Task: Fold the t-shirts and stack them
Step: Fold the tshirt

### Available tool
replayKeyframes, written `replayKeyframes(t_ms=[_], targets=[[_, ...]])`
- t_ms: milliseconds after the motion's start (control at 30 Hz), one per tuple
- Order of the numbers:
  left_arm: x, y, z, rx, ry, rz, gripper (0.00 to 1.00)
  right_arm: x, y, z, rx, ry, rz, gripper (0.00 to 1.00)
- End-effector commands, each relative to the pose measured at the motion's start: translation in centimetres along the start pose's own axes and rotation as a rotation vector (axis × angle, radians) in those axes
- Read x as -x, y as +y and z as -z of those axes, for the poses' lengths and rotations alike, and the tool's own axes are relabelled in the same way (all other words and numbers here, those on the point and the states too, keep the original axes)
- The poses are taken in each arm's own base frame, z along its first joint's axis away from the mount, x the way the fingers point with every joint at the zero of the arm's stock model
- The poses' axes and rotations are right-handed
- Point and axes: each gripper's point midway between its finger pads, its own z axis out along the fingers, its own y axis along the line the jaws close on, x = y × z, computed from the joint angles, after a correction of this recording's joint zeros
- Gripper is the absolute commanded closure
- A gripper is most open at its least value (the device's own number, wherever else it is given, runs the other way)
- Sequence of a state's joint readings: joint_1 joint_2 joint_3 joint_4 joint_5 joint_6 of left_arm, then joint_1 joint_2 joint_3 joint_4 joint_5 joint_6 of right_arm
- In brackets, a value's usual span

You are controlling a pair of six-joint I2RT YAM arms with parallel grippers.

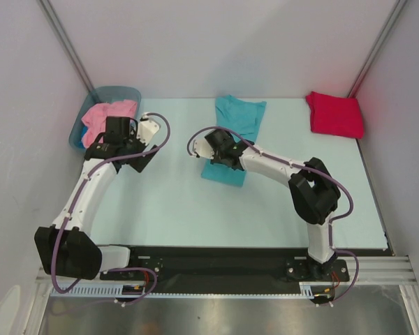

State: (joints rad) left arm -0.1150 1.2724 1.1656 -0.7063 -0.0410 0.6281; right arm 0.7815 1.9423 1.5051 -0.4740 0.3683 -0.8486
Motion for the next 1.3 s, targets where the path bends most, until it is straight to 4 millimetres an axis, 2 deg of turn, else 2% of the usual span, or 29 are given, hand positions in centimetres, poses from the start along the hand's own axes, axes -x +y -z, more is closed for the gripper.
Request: replayKeyframes(t_ms=[0, 167, 367, 933, 1267], targets=[[2.1, 0.8, 0.6, 0.015, -0.056, 0.017, 0.00, 1.6, -2.9, -1.0, -0.058, -0.049, 0.016, 1.00], [2.2, 1.2, 0.5, 0.027, -0.047, 0.010, 0.00, 1.3, -3.0, -3.1, -0.043, -0.038, 0.019, 1.00], [2.1, 1.1, 0.3, 0.024, -0.042, 0.011, 0.00, 1.1, -3.8, -4.4, -0.051, -0.032, 0.007, 1.00], [2.0, 1.2, 0.0, 0.024, -0.034, 0.005, 0.00, -0.1, -5.1, -7.1, -0.093, 0.006, -0.017, 1.00], [2.0, 1.1, -0.1, 0.019, -0.032, 0.009, 0.00, -0.8, -6.3, -7.9, -0.116, 0.023, -0.042, 1.00]])
